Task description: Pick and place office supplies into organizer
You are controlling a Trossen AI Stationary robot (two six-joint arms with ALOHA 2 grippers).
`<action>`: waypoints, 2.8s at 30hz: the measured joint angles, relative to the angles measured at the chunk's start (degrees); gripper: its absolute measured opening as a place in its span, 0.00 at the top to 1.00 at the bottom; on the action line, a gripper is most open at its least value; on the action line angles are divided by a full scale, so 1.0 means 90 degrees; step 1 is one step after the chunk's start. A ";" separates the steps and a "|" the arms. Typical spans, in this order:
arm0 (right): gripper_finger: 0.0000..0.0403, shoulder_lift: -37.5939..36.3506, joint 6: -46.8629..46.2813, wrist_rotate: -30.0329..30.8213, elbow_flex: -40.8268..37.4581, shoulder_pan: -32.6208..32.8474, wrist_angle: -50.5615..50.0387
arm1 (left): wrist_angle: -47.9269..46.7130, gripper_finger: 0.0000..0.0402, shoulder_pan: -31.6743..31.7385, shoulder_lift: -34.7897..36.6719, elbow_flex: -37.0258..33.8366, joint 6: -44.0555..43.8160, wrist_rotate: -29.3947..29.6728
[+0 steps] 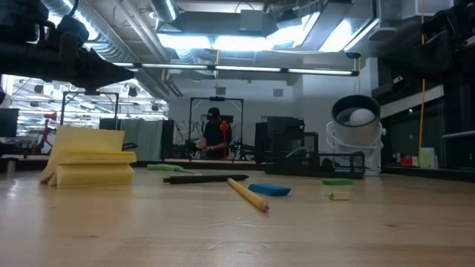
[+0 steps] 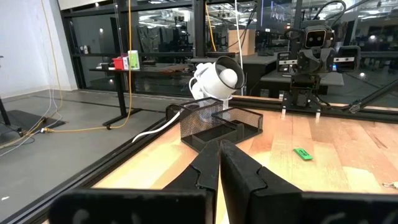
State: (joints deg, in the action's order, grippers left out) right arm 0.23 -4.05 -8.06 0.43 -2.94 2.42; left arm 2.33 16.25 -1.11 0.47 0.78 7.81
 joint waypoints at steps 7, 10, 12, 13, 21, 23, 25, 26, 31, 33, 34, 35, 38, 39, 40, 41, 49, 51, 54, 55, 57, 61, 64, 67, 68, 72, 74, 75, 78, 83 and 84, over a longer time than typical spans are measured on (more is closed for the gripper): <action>0.89 0.0000 0.0001 -0.0002 0.0000 0.0001 -0.0001 | -0.0002 0.97 0.0000 0.0000 -0.0002 0.0000 0.0000; 0.89 0.0000 0.0000 0.0001 -0.0002 0.0002 0.0000 | -0.0002 0.97 -0.0001 -0.0001 0.0000 0.0000 0.0000; 0.89 0.0001 0.0001 -0.0001 -0.0001 0.0001 -0.0001 | -0.0001 0.97 -0.0001 -0.0001 -0.0001 0.0000 0.0000; 0.89 0.0001 0.0000 -0.0001 -0.0001 0.0000 -0.0001 | -0.0001 0.97 0.0000 0.0001 -0.0002 0.0000 0.0000; 0.89 0.0002 0.0000 0.0000 0.0000 0.0002 -0.0002 | -0.0002 0.97 -0.0001 -0.0002 0.0000 0.0000 0.0000; 0.89 0.0002 0.0000 0.0000 0.0000 0.0002 0.0000 | -0.0002 0.97 -0.0001 0.0001 0.0000 0.0000 0.0000; 0.89 0.0001 0.0000 0.0000 -0.0001 0.0001 -0.0001 | 0.0000 0.98 0.0000 -0.0002 0.0000 0.0000 0.0000; 0.89 0.0000 0.0002 0.0001 0.0000 0.0000 -0.0002 | 0.0000 0.98 -0.0002 0.0001 -0.0001 0.0000 0.0000; 0.89 0.0001 0.0000 0.0001 -0.0002 0.0002 -0.0002 | 0.0000 0.98 -0.0002 -0.0002 0.0000 0.0000 0.0000; 0.89 0.0002 0.0000 -0.0002 -0.0002 0.0002 -0.0002 | -0.0002 0.97 0.0000 -0.0002 -0.0002 0.0000 0.0000; 0.89 0.0001 0.0000 -0.0001 0.0000 0.0001 -0.0001 | -0.0002 0.97 0.0000 -0.0001 -0.0002 0.0000 0.0000; 0.89 0.0001 0.0002 -0.0001 0.0000 0.0002 0.0000 | 0.0000 0.97 -0.0002 -0.0002 -0.0002 0.0000 0.0000; 0.89 0.0001 0.0000 -0.0001 0.0000 0.0000 0.0000 | 0.0000 0.98 0.0000 -0.0001 0.0000 0.0000 0.0000; 0.89 0.0001 0.0001 -0.0002 -0.0001 0.0001 0.0000 | -0.0002 0.98 0.0000 -0.0002 0.0000 0.0000 0.0000; 0.89 0.0001 0.0000 -0.0001 -0.0001 0.0000 -0.0001 | -0.0002 0.98 0.0000 0.0001 -0.0002 0.0000 0.0000; 0.89 0.0000 0.0000 0.0001 -0.0002 0.0002 0.0000 | -0.0001 0.98 -0.0002 -0.0001 -0.0001 0.0000 -0.0001; 0.89 0.0000 0.0001 0.0000 0.0000 0.0000 -0.0001 | -0.0002 0.98 0.0000 -0.0001 -0.0001 0.0000 0.0000; 0.89 0.0000 0.0001 0.0001 -0.0001 0.0002 -0.0001 | 0.0000 0.98 0.0000 0.0001 -0.0002 0.0000 0.0000; 0.89 0.0000 0.0000 -0.0002 0.0000 0.0001 -0.0001 | -0.0002 0.98 0.0000 0.0000 -0.0001 0.0000 0.0000; 0.89 0.0000 0.0000 0.0000 0.0000 0.0000 0.0000 | 0.0000 0.97 0.0000 -0.0001 0.0000 0.0000 0.0000; 0.89 0.0001 0.0000 0.0000 0.0000 0.0001 0.0000 | -0.0001 0.97 0.0000 -0.0001 0.0000 0.0000 0.0000; 0.89 0.0000 0.0000 0.0000 -0.0002 0.0001 0.0000 | -0.0001 0.97 -0.0001 0.0000 -0.0002 0.0000 0.0000; 0.89 0.0002 0.0000 -0.0001 0.0000 0.0001 0.0000 | 0.0000 0.97 0.0000 -0.0002 -0.0001 0.0000 0.0000; 0.89 0.0000 0.0000 0.0001 0.0000 0.0000 0.0000 | 0.0000 0.97 -0.0001 -0.0002 0.0000 -0.0005 0.0000; 0.89 0.0002 0.0002 -0.0001 -0.0001 0.0001 0.0000 | 0.0000 0.97 -0.0001 -0.0002 0.0000 -0.0034 0.0000; 0.89 0.0001 0.0200 0.0001 -0.0001 0.0001 0.0000 | 0.0000 0.97 -0.0001 -0.0002 -0.0002 -0.0278 0.0000; 0.89 0.0000 0.0243 0.0001 -0.0002 0.0002 0.0000 | 0.0002 0.97 -0.0002 -0.0002 -0.0002 -0.0333 0.0000; 0.89 0.0001 0.0238 0.0001 0.0000 0.0002 0.0000 | 0.0002 0.97 -0.0001 -0.0001 0.0000 -0.0333 0.0000; 0.89 0.0002 0.0147 0.0000 0.0000 0.0000 0.0000 | 0.0000 0.98 0.0000 0.0000 0.0000 -0.0335 -0.0001; 0.89 0.0000 0.0135 0.0001 -0.0002 0.0002 0.0000 | 0.0000 0.98 -0.0002 -0.0002 -0.0002 -0.0410 -0.0001; 0.89 0.0002 0.0107 0.0001 0.0000 0.0002 0.0000 | 0.0000 0.98 -0.0001 0.0000 -0.0001 -0.0471 0.0000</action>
State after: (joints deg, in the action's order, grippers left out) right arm 0.25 -3.08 -8.05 0.43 -2.92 2.41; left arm 2.33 16.24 -1.11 0.46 -3.46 7.81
